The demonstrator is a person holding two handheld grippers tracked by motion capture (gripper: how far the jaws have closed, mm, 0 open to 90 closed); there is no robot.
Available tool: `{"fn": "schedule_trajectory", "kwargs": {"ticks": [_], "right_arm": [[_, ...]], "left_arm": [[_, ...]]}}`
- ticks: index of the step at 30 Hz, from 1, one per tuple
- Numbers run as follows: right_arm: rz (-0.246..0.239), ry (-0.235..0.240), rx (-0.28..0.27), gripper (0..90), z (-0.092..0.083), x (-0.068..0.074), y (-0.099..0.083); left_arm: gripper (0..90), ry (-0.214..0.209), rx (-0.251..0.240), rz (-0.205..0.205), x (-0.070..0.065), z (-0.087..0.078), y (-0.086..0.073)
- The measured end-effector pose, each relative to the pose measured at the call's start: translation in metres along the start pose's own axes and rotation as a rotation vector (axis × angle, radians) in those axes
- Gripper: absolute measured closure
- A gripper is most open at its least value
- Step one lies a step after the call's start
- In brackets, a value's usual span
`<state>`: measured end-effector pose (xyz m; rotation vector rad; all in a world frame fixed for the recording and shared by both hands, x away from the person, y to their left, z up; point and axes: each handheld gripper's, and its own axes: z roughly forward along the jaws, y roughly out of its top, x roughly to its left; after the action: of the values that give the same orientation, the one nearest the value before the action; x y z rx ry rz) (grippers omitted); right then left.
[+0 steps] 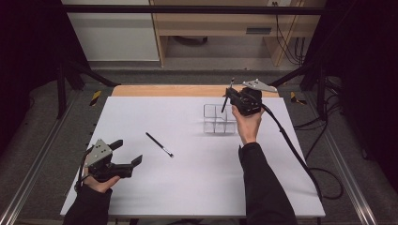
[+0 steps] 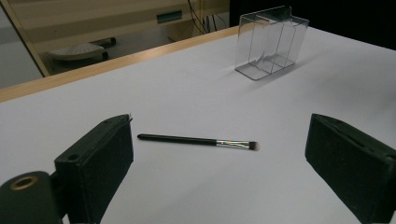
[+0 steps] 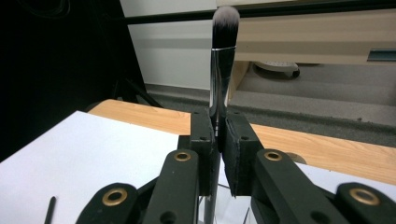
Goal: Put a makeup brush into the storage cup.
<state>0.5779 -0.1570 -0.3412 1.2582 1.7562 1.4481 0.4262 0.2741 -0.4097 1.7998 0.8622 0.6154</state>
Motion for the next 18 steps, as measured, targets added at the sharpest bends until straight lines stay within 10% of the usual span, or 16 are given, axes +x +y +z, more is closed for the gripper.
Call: {"fn": "schedule_trajectory", "kwargs": {"ticks": [18], "right_arm": [[0.002, -0.010, 0.053, 83.1, 0.017, 0.001, -0.020]], "left_arm": [[7.3, -0.007, 0.004, 0.011, -0.002, 0.001, 0.000]]}}
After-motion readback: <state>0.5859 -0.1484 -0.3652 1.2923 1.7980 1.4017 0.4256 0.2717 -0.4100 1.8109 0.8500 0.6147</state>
